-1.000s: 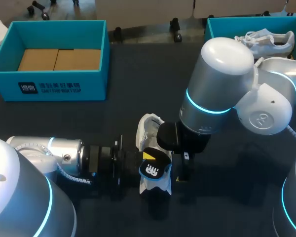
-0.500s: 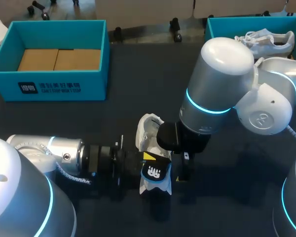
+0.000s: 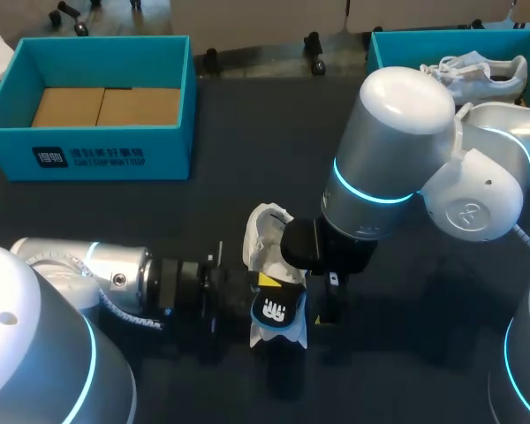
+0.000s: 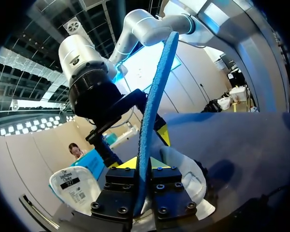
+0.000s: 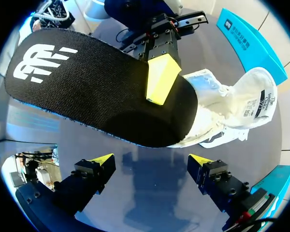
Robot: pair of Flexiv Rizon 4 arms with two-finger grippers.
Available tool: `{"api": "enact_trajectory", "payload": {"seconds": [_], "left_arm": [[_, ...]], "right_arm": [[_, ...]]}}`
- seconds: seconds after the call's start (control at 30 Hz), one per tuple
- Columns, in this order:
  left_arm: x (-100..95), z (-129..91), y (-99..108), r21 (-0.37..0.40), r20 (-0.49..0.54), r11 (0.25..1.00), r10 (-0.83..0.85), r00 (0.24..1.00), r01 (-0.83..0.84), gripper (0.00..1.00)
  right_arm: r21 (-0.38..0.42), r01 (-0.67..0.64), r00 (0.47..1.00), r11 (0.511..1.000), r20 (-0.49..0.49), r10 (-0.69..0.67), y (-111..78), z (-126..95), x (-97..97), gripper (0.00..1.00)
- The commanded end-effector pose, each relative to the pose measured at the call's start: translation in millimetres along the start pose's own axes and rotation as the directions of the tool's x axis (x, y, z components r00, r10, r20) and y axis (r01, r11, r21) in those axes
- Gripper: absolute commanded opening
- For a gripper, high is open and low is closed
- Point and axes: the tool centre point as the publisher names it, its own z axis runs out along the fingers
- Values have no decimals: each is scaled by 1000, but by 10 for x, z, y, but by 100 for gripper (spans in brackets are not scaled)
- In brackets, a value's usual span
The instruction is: Take the shoe out of the shoebox, open the shoe tongue, remove and reinsert the insole, then place the shoe into the shoebox
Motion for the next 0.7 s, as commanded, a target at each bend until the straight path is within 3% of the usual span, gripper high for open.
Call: {"api": "enact_trajectory", "payload": {"seconds": [0.03, 0.43, 0.7], "left_arm": [[-2, 32, -91, -31, 1, 1000, 4, 1000, -4, 15], [-22, 124, -144, -75, -23, 997, 5, 1000, -6, 12], [-34, 165, -207, -87, -36, 996, 9, 999, -12, 16]], "right_arm": [[1, 0, 1000, 1000, 2, 0, 3, 15, 5, 100], [1, 0, 1000, 1000, 2, 0, 3, 15, 5, 100], [1, 0, 1000, 1000, 2, 0, 3, 15, 5, 100]]}}
